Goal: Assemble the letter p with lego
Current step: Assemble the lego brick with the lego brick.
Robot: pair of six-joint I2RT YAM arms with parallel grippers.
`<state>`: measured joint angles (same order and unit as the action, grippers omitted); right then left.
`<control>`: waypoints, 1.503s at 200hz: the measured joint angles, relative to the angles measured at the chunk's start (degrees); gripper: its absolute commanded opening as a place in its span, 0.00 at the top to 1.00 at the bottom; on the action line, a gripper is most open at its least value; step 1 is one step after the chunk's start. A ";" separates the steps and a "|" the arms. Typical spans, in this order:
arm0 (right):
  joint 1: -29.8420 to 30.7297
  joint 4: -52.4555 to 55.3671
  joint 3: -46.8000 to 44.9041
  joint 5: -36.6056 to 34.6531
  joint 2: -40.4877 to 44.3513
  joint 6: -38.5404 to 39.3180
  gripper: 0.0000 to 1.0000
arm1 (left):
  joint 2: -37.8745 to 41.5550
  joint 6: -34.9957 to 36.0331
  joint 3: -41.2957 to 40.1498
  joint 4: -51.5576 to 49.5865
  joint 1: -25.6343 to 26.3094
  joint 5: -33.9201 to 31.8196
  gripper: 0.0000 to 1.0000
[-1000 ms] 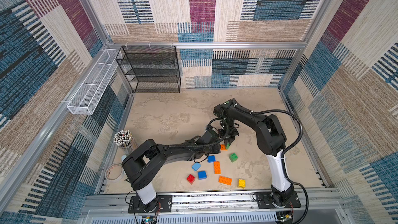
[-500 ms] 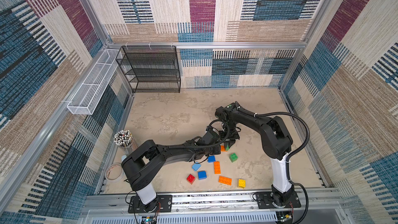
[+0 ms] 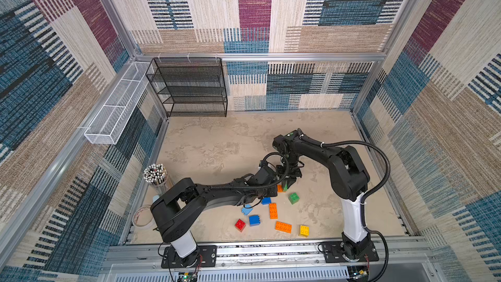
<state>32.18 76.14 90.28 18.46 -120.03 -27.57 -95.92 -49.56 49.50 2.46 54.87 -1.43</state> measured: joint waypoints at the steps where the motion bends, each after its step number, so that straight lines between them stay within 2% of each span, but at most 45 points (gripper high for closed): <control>1: -0.07 0.02 0.04 0.09 -0.07 0.00 1.00 | 0.02 0.00 0.00 -0.02 0.02 0.02 0.73; 111: -0.74 2.75 1.70 1.95 -2.19 1.07 1.00 | 0.70 0.00 -0.55 -0.31 1.40 -1.66 0.74; 175: -0.55 -0.63 2.71 -1.07 0.09 2.19 0.83 | 1.92 -0.04 -0.39 -1.14 1.40 -2.78 0.71; 203: -0.68 -6.60 2.58 -2.60 1.62 2.54 0.78 | 1.97 -0.07 0.22 -1.84 1.51 -2.27 0.66; 255: -0.66 -11.06 1.90 -2.64 3.02 3.87 0.62 | 1.92 -0.33 0.24 -2.89 1.11 -2.29 0.58; 300: -0.66 -11.93 2.36 -2.67 4.02 4.52 0.56 | 5.84 -0.37 -0.66 -3.58 0.48 -2.93 0.54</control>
<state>31.53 64.20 92.64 15.79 -116.01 -23.05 -90.08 -49.93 48.84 -1.13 55.35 -4.36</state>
